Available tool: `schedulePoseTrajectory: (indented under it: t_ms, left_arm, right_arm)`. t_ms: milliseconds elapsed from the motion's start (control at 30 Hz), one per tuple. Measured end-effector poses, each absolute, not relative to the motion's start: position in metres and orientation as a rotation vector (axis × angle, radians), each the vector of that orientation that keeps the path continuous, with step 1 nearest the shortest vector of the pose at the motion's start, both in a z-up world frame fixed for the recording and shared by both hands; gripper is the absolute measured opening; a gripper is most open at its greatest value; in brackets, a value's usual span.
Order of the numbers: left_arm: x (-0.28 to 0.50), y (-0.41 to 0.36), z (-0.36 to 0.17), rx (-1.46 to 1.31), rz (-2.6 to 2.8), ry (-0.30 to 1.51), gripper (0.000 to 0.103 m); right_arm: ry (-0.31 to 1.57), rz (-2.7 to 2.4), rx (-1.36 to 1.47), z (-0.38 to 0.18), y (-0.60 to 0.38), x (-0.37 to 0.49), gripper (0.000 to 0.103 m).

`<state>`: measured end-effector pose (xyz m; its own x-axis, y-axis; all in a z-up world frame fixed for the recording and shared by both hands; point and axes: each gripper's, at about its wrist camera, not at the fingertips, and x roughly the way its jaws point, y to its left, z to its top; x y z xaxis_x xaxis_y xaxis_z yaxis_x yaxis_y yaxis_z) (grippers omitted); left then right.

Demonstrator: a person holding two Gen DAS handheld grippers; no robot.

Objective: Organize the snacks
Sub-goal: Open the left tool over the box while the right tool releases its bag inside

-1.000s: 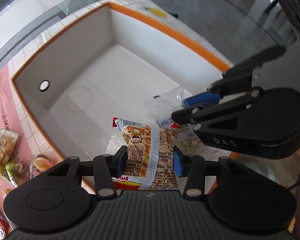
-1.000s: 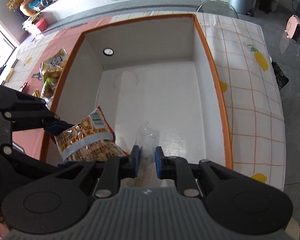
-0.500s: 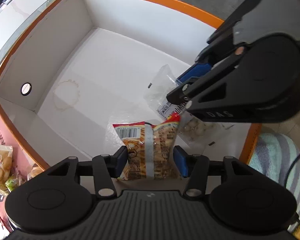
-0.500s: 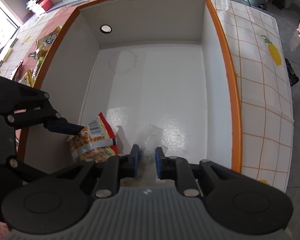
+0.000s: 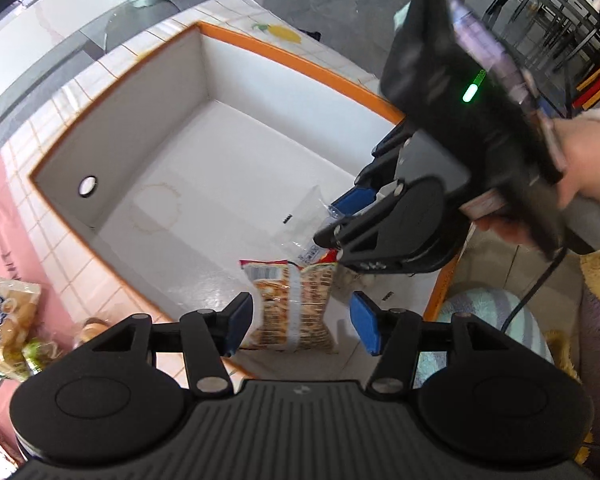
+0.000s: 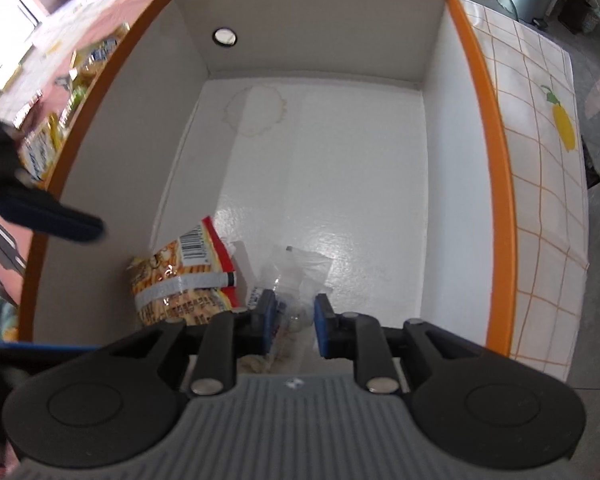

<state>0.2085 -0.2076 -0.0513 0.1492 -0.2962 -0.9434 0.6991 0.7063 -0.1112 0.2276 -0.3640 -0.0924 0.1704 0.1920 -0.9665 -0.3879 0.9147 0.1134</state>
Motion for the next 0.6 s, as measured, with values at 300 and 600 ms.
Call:
schedulePoseTrajectory:
  t_ms: [300, 600]
  left_arm:
    - [0.191, -0.183, -0.024, 0.342, -0.708, 1.156, 0.066]
    - [0.171, -0.114, 0.005, 0.187, -0.588, 1.036, 0.066]
  right_arm:
    - [1.322, 0.324, -0.358, -0.090, -0.343, 0.222, 0.046]
    - [1.182, 0.225, -0.274, -0.038, -0.338, 0.199, 0.052]
